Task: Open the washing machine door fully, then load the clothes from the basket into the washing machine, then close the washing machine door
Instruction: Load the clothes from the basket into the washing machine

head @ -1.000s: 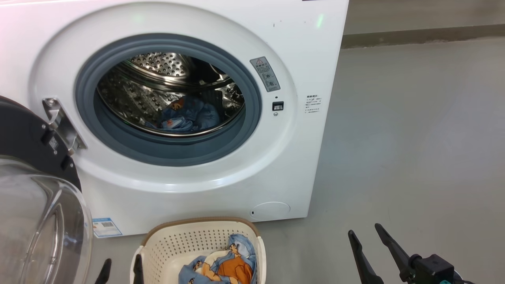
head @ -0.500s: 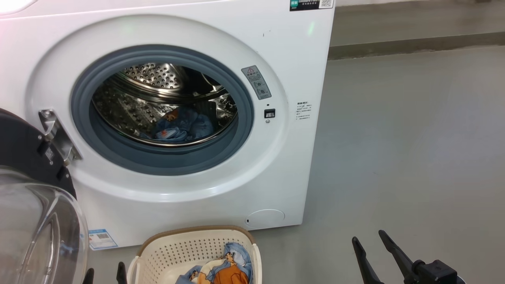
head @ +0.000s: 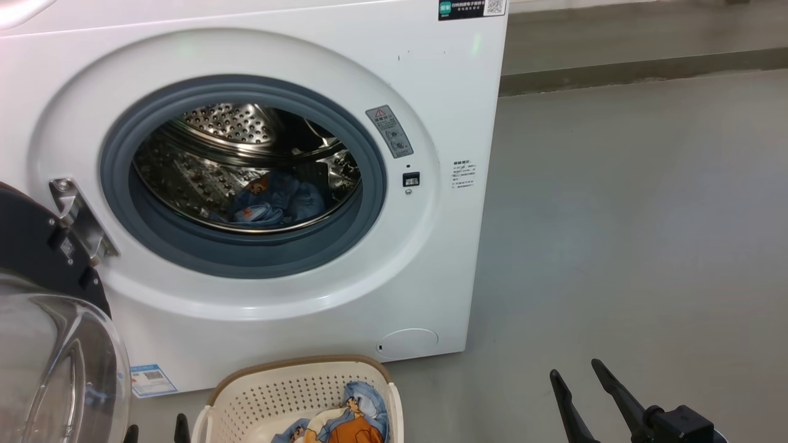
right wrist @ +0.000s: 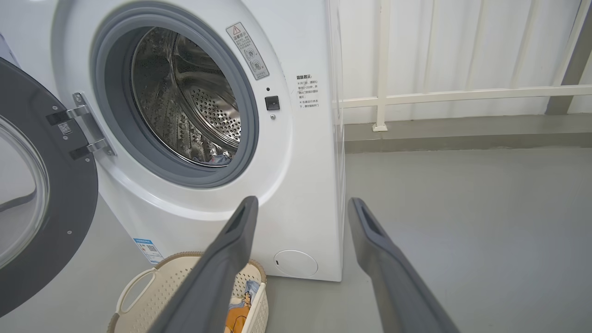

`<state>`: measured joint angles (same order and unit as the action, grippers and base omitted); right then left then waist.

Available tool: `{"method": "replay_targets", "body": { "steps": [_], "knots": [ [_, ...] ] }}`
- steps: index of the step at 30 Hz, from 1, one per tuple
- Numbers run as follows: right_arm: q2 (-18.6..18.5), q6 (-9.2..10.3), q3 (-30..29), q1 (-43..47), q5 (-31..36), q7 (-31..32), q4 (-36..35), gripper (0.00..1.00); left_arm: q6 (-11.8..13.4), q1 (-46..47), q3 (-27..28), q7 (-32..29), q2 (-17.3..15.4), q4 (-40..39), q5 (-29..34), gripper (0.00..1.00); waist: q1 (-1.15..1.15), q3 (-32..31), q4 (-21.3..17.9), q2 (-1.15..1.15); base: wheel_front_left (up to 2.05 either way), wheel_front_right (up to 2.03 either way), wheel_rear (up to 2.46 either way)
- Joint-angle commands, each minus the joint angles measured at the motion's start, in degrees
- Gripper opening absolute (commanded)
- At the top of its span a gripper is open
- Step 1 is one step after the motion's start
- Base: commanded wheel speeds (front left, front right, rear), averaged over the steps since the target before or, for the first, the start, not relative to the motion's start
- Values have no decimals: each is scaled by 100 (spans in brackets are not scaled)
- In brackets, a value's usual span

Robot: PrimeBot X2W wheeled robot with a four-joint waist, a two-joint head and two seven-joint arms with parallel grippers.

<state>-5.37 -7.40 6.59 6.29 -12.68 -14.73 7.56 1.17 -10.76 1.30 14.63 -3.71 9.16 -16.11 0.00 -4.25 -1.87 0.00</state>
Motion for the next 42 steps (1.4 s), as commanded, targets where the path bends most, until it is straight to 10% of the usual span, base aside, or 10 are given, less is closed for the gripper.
{"method": "replay_targets", "body": {
  "steps": [1, 42],
  "knots": [
    [-45, -9, 125, -114, -10, -27, -141, 100, -26, 110, 225, 37, -12, -136, 47, 100, 0, 3, -5, 0, 0, 0, 0],
    [12, -9, -121, -220, 127, -27, -251, 100, -339, 110, 251, 37, 43, 24, 265, 100, 0, 345, -320, 0, 0, 0, 0]
  ]
}}
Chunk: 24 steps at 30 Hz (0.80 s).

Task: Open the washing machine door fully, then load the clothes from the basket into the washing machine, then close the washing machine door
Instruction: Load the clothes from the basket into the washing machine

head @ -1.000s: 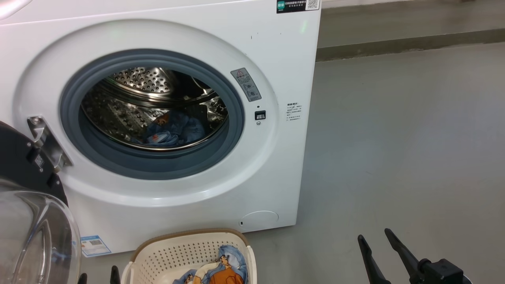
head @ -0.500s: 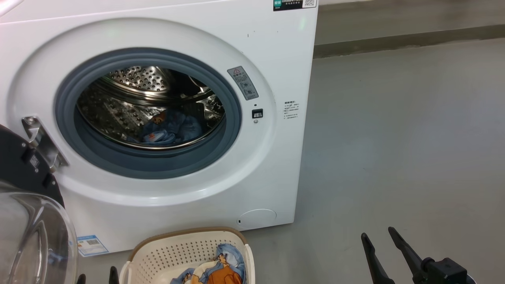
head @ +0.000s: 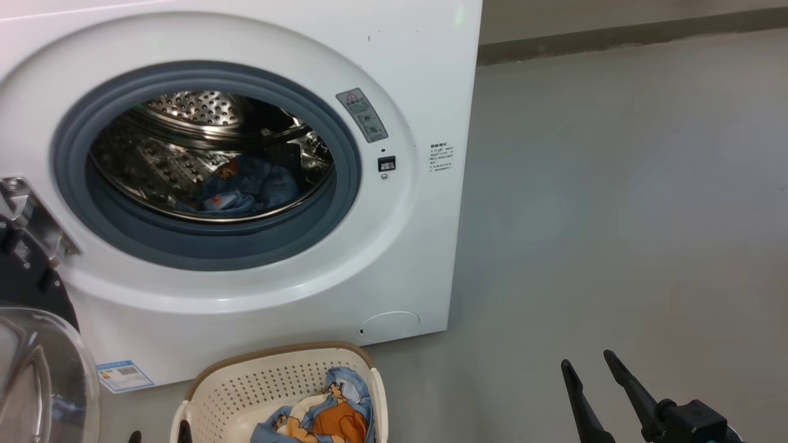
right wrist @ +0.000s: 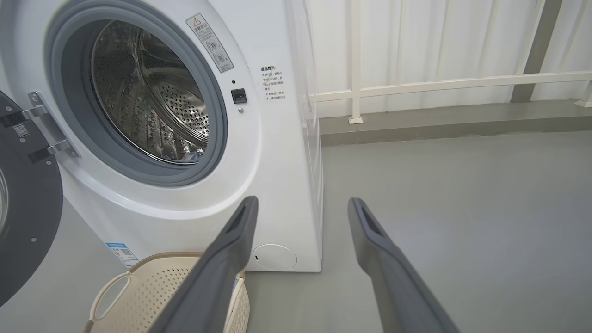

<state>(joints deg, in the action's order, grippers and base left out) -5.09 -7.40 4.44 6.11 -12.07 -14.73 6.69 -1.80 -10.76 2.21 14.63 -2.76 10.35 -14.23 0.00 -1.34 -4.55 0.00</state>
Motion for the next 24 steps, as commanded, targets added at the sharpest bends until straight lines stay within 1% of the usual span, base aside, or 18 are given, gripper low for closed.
{"method": "replay_targets", "body": {
  "steps": [1, 6, 12, 17, 24],
  "knots": [
    [-4, -9, 89, -211, 73, -27, -169, 100, -51, 112, 152, 37, -60, -77, 80, 100, 0, 88, -77, 0, 0, 0, 0],
    [80, -9, 136, -356, 151, -27, -259, 100, -142, 255, 52, -85, -184, 76, 83, 100, 0, 458, -236, 0, 0, 0, 0],
    [171, -9, 198, -697, 301, -27, -400, 100, -334, 724, -155, -416, -381, 219, 9, 100, 0, 1178, -443, 0, 0, 0, 0],
    [214, -9, 250, -1030, 403, -27, -537, 100, -456, 1178, -244, -872, -535, 403, -289, 100, 0, 1905, -696, 0, 0, 0, 0],
    [220, -9, 304, -1383, 185, -27, -721, 100, -532, 1754, -330, -1361, -913, 815, -615, 100, 0, 2738, -1081, 0, 0, 0, 0]
  ]
}}
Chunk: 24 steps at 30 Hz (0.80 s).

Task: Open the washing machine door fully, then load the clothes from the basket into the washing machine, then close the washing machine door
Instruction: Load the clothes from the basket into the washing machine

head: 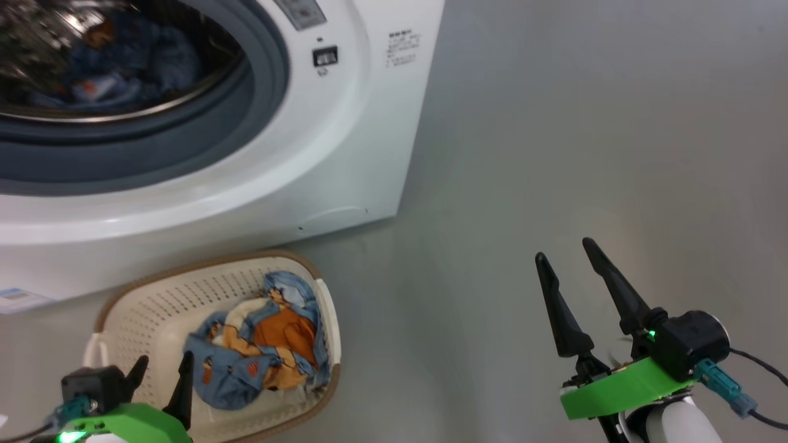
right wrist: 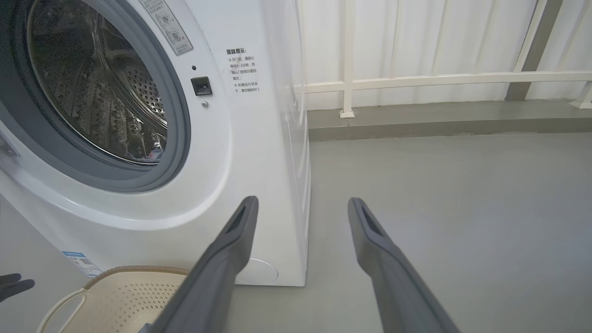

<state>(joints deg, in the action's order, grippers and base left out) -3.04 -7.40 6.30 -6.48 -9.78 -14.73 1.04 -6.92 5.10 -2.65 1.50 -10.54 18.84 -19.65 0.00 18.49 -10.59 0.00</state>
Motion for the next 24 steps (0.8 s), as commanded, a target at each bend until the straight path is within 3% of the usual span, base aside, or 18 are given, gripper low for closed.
{"method": "replay_targets", "body": {
  "steps": [1, 15, 24],
  "knots": [
    [14, -9, 116, -162, -61, -27, -177, 100, -28, 242, 113, -166, -182, 67, -144, 100, 0, 845, -517, 0, 0, 0, 0],
    [15, -9, 398, -572, -198, -27, -394, 100, -56, 1276, -594, -1094, -846, 1017, -1264, 100, 0, 1836, -906, 0, 0, 0, 0],
    [16, -9, 556, -752, -192, -27, -506, 100, -56, 1883, -911, -1182, -1276, 1510, -1577, 100, 0, 2492, -1091, 0, 0, 0, 0]
  ]
}}
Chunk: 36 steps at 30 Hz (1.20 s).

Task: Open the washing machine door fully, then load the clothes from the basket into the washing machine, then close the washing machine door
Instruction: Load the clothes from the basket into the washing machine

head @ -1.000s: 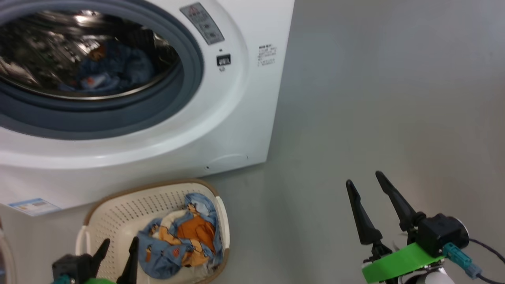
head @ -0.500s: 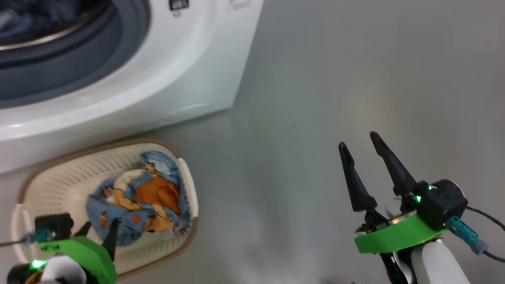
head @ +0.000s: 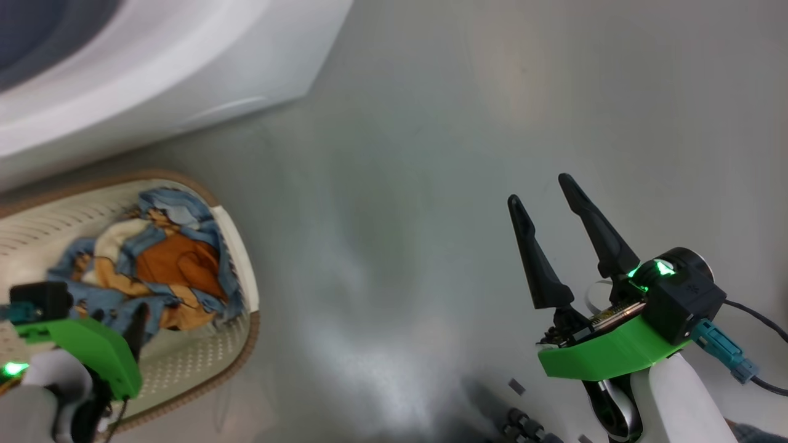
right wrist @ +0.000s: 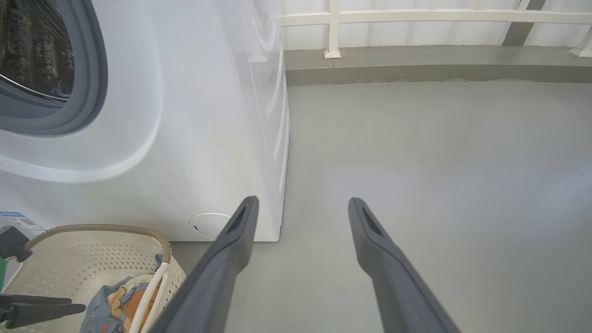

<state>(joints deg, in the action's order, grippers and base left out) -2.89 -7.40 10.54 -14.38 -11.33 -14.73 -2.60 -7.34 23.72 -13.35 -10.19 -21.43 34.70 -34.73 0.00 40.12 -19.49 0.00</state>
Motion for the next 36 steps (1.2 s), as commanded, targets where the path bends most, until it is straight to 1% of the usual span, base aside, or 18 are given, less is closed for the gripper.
{"method": "replay_targets", "body": {
  "steps": [1, 8, 13, 18, 22, 28, 29, 30, 31, 33, 34, 36],
  "knots": [
    [1, -9, 137, 22, -35, -27, -163, 100, -14, 106, 153, -24, -225, -1, -86, 100, 0, 405, -216, 0, 0, 0, 0],
    [1, -9, 181, -20, 9, -27, -287, 100, -13, 783, 188, -106, -401, 587, -203, 100, 0, 858, -314, 0, 0, 0, 0],
    [1, -9, 211, -71, 33, -27, -361, 100, 47, 1257, 228, -222, -446, 1092, -238, 100, 0, 1096, -373, 0, 0, 0, 0],
    [2, -9, 239, -74, 75, -27, -419, 100, 96, 1634, 184, -260, -461, 1567, -193, 100, 0, 1202, -392, 0, 0, 0, 0],
    [2, -9, 195, -24, 136, -27, -461, 100, 82, 1892, 99, -188, -356, 1836, -159, 100, 0, 1248, -349, 0, 0, 0, 0],
    [2, -9, 93, 104, 235, -27, -544, 100, 47, 2195, -136, -4, -96, 2161, -57, 100, 0, 1305, -266, 0, 0, 0, 0],
    [2, -9, 67, 134, 256, -27, -570, 100, 42, 2234, -196, 32, -57, 2219, -15, 88, 0, 1312, -254, 0, 0, 0, 0],
    [2, -9, 67, 134, 256, -27, -570, 100, 42, 2234, -196, 32, -57, 2219, -15, 88, 0, 1312, -254, 0, 0, 0, 0],
    [2, -9, 36, 167, 278, -27, -601, 100, 38, 2270, -265, 73, -16, 2276, 34, 72, 0, 1319, -240, 0, 0, 0, 0],
    [2, -9, -36, 240, 331, -27, -662, 100, 34, 2340, -399, 153, 51, 2413, 148, 46, 0, 1328, -211, 0, 0, 0, 0],
    [2, -9, -74, 276, 358, -27, -693, 100, 35, 2378, -461, 210, 78, 2482, 208, 42, 0, 1332, -198, 0, 0, 0, 0],
    [2, -9, -145, 342, 412, -27, -748, 100, 38, 2447, -565, 313, 146, 2631, 301, 9, 0, 1338, -171, 0, 0, 0, 0]
  ]
}}
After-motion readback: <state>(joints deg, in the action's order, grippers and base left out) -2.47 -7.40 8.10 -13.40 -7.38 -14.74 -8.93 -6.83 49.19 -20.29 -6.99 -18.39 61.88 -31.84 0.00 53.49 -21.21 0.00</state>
